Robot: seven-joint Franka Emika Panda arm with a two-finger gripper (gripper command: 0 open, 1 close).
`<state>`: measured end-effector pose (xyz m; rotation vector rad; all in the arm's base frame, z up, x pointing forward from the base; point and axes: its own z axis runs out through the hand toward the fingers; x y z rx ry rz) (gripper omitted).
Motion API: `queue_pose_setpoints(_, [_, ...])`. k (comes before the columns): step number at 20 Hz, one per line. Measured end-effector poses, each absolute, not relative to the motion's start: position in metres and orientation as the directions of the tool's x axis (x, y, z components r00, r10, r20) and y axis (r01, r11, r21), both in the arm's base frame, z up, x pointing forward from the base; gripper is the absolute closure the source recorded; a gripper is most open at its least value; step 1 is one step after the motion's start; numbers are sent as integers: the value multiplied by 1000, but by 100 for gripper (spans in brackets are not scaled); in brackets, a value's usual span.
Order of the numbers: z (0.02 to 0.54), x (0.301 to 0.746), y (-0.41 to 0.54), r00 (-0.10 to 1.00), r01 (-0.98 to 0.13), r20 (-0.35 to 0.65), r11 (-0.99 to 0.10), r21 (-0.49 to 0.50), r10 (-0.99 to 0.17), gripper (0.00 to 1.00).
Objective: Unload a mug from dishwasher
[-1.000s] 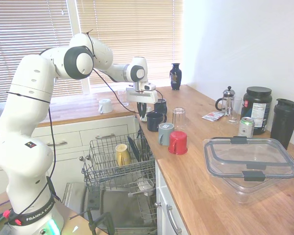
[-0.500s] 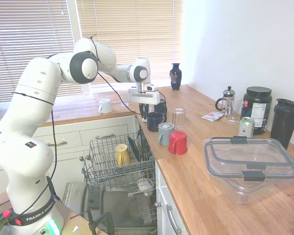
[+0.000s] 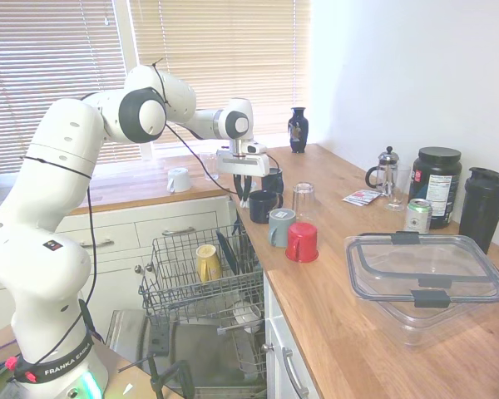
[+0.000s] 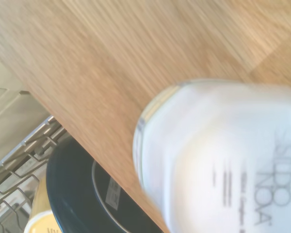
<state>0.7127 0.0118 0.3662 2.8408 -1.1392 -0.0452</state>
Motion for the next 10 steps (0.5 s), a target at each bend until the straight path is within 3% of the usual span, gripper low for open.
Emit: queue_pose_setpoints(10, [386,707,11,716,-698,42,-713,55,-697,0])
